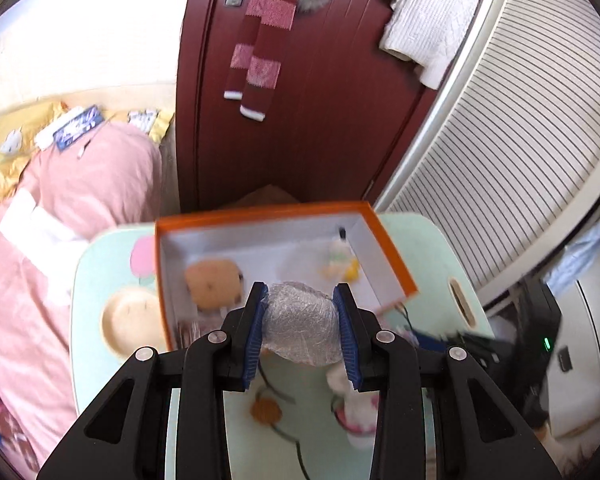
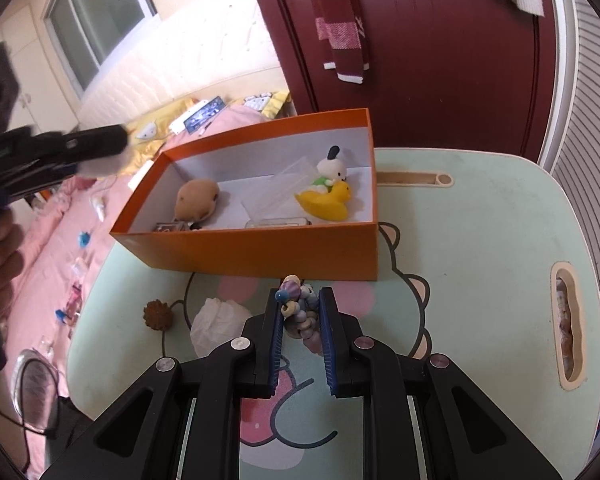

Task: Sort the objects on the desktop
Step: 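Lift the bead keychain out with the right gripper while the left grasps the bubble-wrapped item, then release the bead keychain on the table with the right gripper while the left releases the bubble wrap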

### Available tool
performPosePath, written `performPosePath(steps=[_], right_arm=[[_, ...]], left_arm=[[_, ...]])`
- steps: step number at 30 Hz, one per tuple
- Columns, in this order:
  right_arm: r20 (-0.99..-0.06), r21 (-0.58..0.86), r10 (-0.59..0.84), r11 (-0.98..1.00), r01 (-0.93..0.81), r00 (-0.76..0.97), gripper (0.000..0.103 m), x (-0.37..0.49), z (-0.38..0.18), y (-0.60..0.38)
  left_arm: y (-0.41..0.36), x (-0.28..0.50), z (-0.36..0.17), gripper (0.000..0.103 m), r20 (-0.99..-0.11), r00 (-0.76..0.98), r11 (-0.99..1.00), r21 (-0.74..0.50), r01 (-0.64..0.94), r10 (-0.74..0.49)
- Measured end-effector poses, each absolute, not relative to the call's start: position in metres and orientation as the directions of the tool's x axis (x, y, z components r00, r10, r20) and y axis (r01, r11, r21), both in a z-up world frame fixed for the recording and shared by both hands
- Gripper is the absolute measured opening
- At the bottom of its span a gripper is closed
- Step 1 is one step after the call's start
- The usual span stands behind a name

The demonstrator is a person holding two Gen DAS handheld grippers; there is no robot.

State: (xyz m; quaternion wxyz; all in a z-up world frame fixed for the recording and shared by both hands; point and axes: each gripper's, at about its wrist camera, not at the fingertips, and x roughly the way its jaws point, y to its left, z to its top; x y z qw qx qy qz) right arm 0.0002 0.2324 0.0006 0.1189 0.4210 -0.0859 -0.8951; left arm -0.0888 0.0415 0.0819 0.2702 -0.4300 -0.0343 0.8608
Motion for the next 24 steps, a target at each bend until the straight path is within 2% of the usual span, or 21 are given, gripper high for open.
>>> performPosePath(steps=[5,9,12,17,19,24], right_arm=[[-0.739,0.234,-0.270,-0.962,0.140,-0.617,0.017,0.000,-0.002,0.226],[-0.748,0.218,-0.253,-0.967,0.133,-0.613,0.017,-0.001,-0.004,0.224],[-0.759,0.203,-0.237,-0.971,0.125,-0.606,0.017,-0.001,-0.006,0.223],[-0.795,0.168,-0.195,-0.981,0.100,-0.574,0.017,-0.006,-0.024,0.220],[-0.802,0.155,-0.179,-0.984,0.091,-0.570,0.021,-0.005,-0.031,0.219],[-0.802,0.141,-0.165,-0.986,0.087,-0.574,0.021,-0.005,-0.033,0.219]], left_arm=[[0.045,-0.050,0.040,0.035,-0.792,-0.384,-0.852,-0.303,-0.427,0.474],[0.052,-0.030,0.008,0.035,-0.833,-0.368,-0.878,-0.256,-0.404,0.413],[0.058,-0.024,-0.008,0.035,-0.845,-0.355,-0.885,-0.255,-0.390,0.401],[0.071,-0.021,-0.029,0.036,-0.846,-0.427,-0.915,-0.158,-0.371,0.319],[0.074,-0.021,-0.032,0.037,-0.846,-0.441,-0.921,-0.134,-0.367,0.299],[0.074,-0.023,-0.034,0.036,-0.843,-0.444,-0.920,-0.139,-0.367,0.304]])
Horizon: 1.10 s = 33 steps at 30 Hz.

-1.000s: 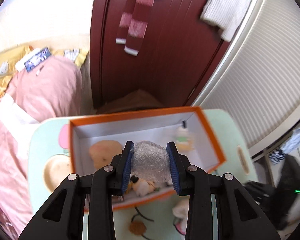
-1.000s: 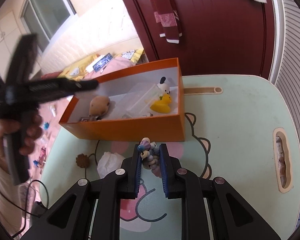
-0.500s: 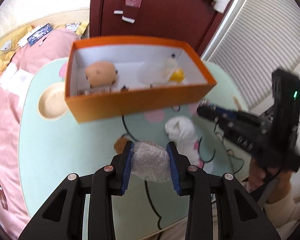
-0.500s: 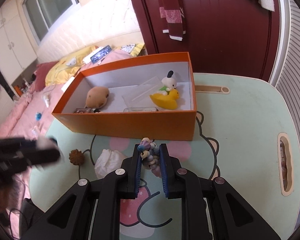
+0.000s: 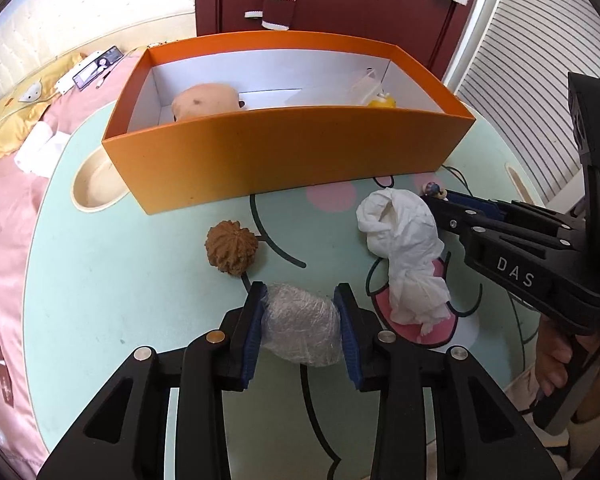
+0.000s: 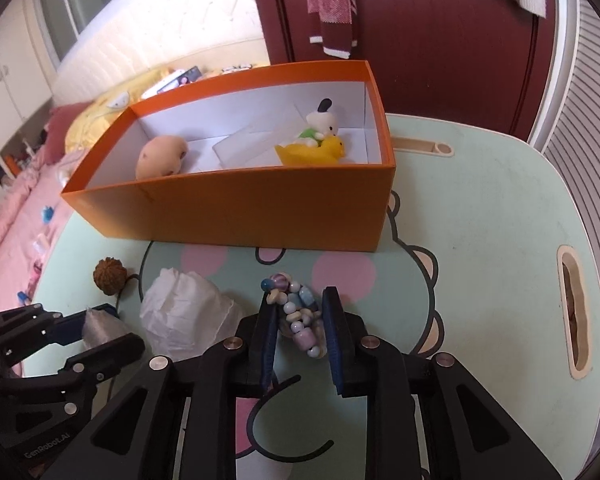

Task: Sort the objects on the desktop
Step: 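Release the bead keychain on the table with the right gripper while the left releases the bubble wrap, then reach into the box and grasp the clear plastic container with the right gripper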

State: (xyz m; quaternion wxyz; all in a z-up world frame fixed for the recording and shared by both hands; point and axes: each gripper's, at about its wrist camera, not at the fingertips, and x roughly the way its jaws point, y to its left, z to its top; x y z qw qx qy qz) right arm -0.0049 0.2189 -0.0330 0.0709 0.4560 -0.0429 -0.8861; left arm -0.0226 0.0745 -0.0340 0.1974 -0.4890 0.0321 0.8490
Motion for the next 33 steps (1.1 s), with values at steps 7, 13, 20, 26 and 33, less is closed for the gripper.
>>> performPosePath(steps=[7,13,20,26,33], right_arm=[[-0.798,0.152,-0.174,-0.985,0.087,-0.577,0.023,-0.006,-0.032,0.221],[-0.772,0.169,-0.182,-0.982,0.078,-0.609,0.056,-0.003,-0.027,0.220],[-0.685,0.186,-0.197,-0.978,0.094,-0.701,0.061,0.003,0.008,0.224],[-0.666,0.231,-0.245,-0.966,0.117,-0.705,0.061,-0.015,0.028,0.223],[-0.714,0.434,-0.397,-0.897,0.081,-0.577,0.061,-0.069,0.029,0.224]], left_arm=[[0.068,-0.019,-0.031,0.078,-0.856,-0.436,-0.923,-0.114,-0.367,0.279],[0.065,-0.015,-0.021,0.084,-0.830,-0.502,-0.935,-0.064,-0.348,0.243],[0.044,-0.013,0.004,0.084,-0.740,-0.619,-0.954,-0.102,-0.283,0.263],[0.031,-0.020,-0.002,0.084,-0.744,-0.616,-0.961,-0.136,-0.240,0.259],[0.024,-0.019,0.001,0.084,-0.733,-0.628,-0.963,-0.154,-0.223,0.262]])
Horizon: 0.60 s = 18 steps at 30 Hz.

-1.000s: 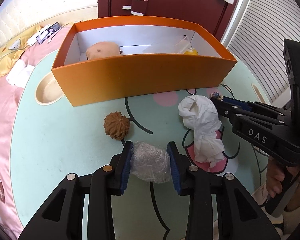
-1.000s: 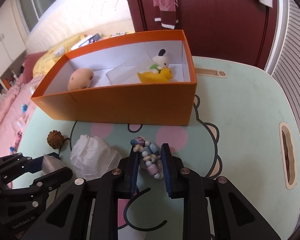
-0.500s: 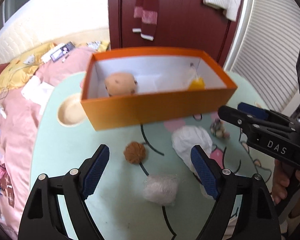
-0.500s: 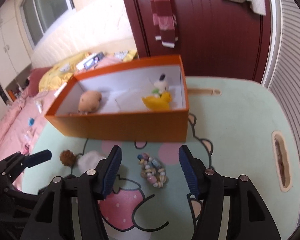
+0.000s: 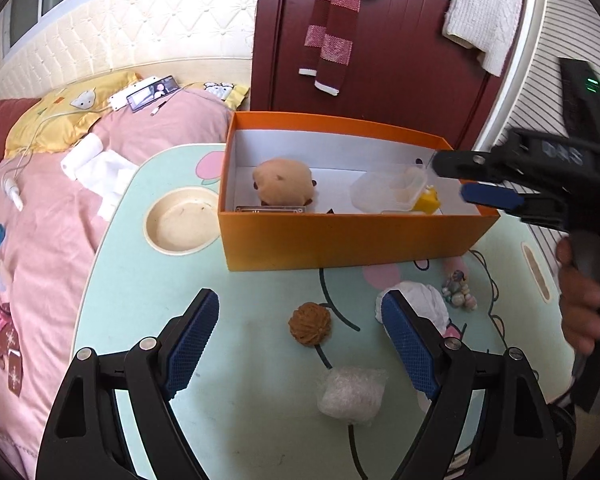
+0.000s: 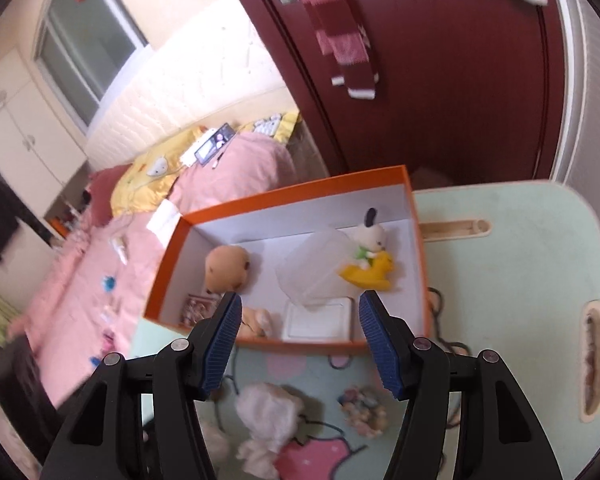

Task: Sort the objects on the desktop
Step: 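Reach into the box and grasp the clear plastic container with the right gripper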

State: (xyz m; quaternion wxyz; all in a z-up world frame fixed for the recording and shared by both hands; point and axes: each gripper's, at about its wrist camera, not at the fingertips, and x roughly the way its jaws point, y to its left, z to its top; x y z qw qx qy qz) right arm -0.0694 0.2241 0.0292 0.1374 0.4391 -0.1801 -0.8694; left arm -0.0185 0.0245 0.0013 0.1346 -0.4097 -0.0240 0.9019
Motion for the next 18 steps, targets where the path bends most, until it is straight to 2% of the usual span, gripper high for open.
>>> performPosePath(steps=[3,6,9,10,11,12,13,18], right_arm=[[-0.757,0.488,-0.436,-0.872,0.021,-0.488,0.061,-0.100,0.021,0.223],[-0.838,0.413,-0.360,-0.909,-0.046,-0.409,0.061,-0.129,0.014,0.217],[-0.881,0.355,-0.328,-0.935,-0.017,-0.341,0.067,-0.155,0.011,0.205],[-0.889,0.332,-0.311,-0.943,-0.007,-0.335,0.066,-0.160,0.011,0.202],[-0.898,0.307,-0.291,-0.952,0.004,-0.331,0.062,-0.166,0.010,0.199],[-0.899,0.301,-0.297,-0.953,0.036,-0.322,0.027,-0.169,0.008,0.196],[-0.899,0.300,-0.307,-0.951,0.073,-0.313,0.004,-0.171,0.005,0.192],[-0.856,0.429,-0.436,-0.899,0.089,-0.276,0.002,-0.159,-0.014,0.191]], left_arm=[[0.022,-0.019,0.004,0.084,-0.724,-0.634,-0.961,-0.167,-0.222,0.272],[0.019,-0.020,0.005,0.084,-0.716,-0.639,-0.958,-0.179,-0.225,0.283],[0.017,-0.022,0.003,0.084,-0.718,-0.637,-0.959,-0.182,-0.217,0.281],[0.017,-0.023,0.002,0.084,-0.720,-0.635,-0.959,-0.184,-0.215,0.280],[0.016,-0.024,0.001,0.084,-0.721,-0.634,-0.959,-0.186,-0.212,0.280],[0.014,-0.025,0.001,0.084,-0.722,-0.633,-0.959,-0.190,-0.209,0.281],[0.013,-0.026,0.000,0.084,-0.722,-0.632,-0.959,-0.194,-0.206,0.282],[0.008,-0.031,0.005,0.084,-0.715,-0.646,-0.963,-0.186,-0.194,0.268]])
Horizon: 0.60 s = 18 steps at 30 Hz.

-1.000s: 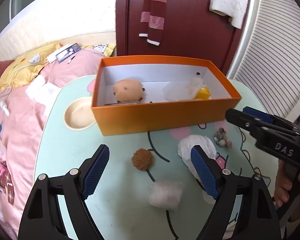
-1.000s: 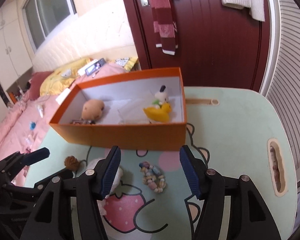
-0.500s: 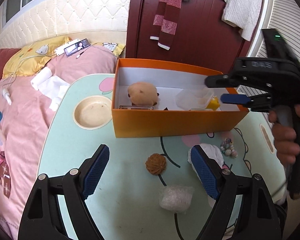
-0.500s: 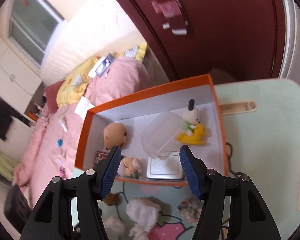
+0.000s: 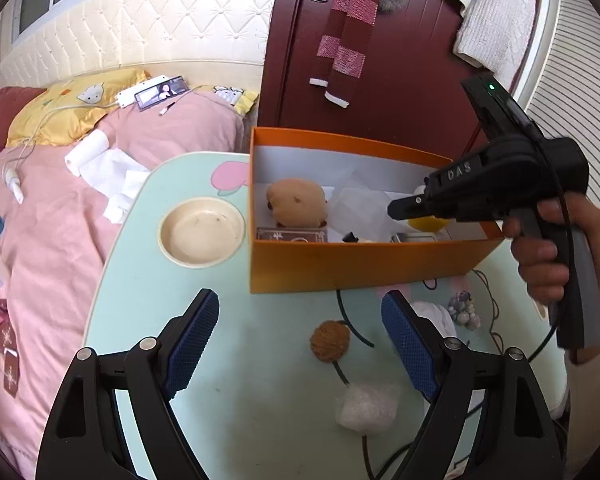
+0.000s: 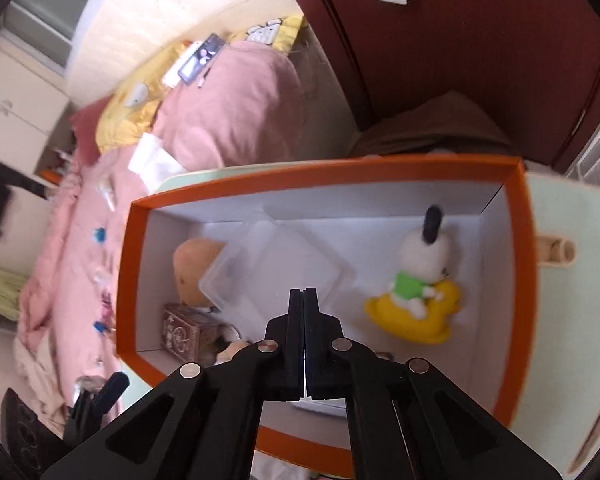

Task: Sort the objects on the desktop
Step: 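Reach into the box and grasp the clear plastic container with the right gripper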

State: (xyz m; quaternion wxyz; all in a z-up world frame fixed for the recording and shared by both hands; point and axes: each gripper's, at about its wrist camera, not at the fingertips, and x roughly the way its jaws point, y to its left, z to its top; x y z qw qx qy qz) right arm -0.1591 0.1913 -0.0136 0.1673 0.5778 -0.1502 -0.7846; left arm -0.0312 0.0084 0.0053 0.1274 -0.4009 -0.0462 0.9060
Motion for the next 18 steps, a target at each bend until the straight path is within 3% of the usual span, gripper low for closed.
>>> performPosePath(steps=[2,3,4,6,7,18], right_arm=[[-0.852,0.444,-0.443,-0.894,0.066,-0.278,0.004,-0.160,-0.014,0.195],[-0.851,0.449,-0.446,-0.892,0.053,-0.278,0.018,-0.160,-0.014,0.197],[-0.851,0.454,-0.449,-0.890,0.048,-0.272,0.046,-0.162,-0.013,0.199],[-0.832,0.500,-0.489,-0.866,0.027,-0.262,0.066,-0.166,-0.011,0.200],[-0.828,0.515,-0.501,-0.857,0.013,-0.253,0.071,-0.168,-0.010,0.200],[-0.890,0.437,-0.433,-0.900,0.005,-0.145,0.075,-0.191,-0.023,0.161]], left_arm=[[0.007,-0.034,0.008,0.084,-0.710,-0.654,-0.965,-0.178,-0.191,0.261],[0.007,-0.035,0.010,0.084,-0.707,-0.658,-0.966,-0.177,-0.190,0.259],[0.007,-0.035,0.011,0.084,-0.704,-0.662,-0.966,-0.176,-0.189,0.258],[0.007,-0.036,0.012,0.084,-0.701,-0.665,-0.966,-0.180,-0.187,0.259],[0.007,-0.037,0.012,0.084,-0.700,-0.665,-0.965,-0.184,-0.186,0.262],[0.001,-0.034,0.003,0.084,-0.712,-0.643,-0.959,-0.203,-0.197,0.283]])
